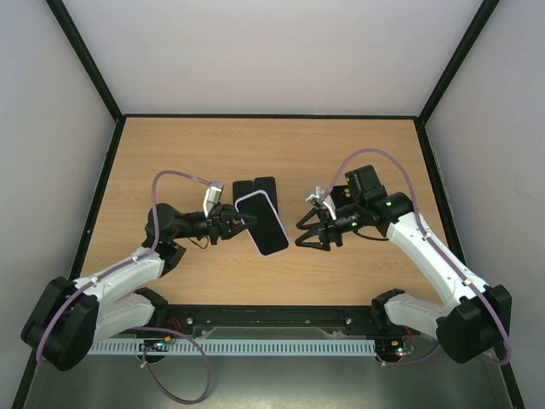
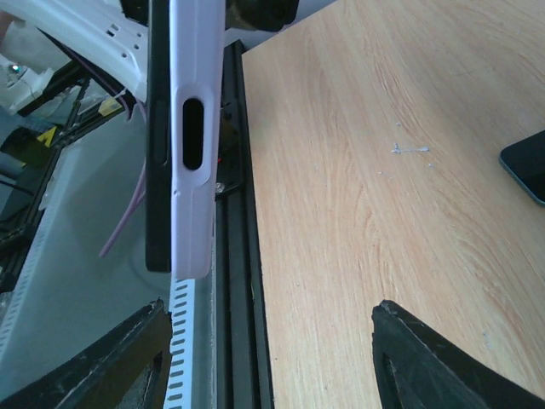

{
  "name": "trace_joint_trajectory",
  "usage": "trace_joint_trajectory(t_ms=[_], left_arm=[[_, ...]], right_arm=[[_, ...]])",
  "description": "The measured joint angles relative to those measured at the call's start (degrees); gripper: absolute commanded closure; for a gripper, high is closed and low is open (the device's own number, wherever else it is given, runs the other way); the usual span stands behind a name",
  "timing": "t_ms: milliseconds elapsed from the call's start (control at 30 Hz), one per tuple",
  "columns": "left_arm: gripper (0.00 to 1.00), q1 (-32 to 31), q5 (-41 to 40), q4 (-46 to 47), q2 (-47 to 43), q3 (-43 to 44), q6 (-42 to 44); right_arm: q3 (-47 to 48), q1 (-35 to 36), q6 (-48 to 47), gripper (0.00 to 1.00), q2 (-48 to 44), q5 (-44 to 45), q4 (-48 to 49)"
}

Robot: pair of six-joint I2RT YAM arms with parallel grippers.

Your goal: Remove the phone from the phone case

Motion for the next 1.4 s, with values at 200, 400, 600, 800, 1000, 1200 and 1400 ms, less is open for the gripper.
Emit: trace_joint_trajectory(t_ms=[200,400,600,800,1000,1200,1400], left_arm=[[0.97,0.1,-0.1,0.1,0.2,0.6,0.0],[0.97,0.1,-0.5,1.7,1.3,0.6,-1.2],[0.97,-0.1,-0.9,3.0,2.0,0.6,-1.6],[0.97,-0.7,-0.9,3.8,2.6,0.6,-2.1],[0.97,-0.6,-1.2,4.1,2.6,0.6,-2.4],[0.97,-0.2,-1.9,5.8,3.9,0.5,-3.9],[0.97,-1.6,-3.6,12.2,8.8,0.1,-7.0]], right_arm=[[-0.5,0.3,-1.7,0.37,-0.1,-0.9,-1.1],[-1.0,1.2,-1.2,0.36,-0.1,-0.9,-1.0],[-1.1,2.0,2.5,0.36,0.1,-0.9,1.3],[-1.1,2.2,6.3,0.36,1.6,-1.1,3.9],[-1.8,2.2,9.2,0.37,2.2,-0.8,5.7],[-2.5,2.3,13.7,0.33,2.3,2.0,8.9],[-2.2,2.3,17.5,0.23,4.7,3.8,11.6]])
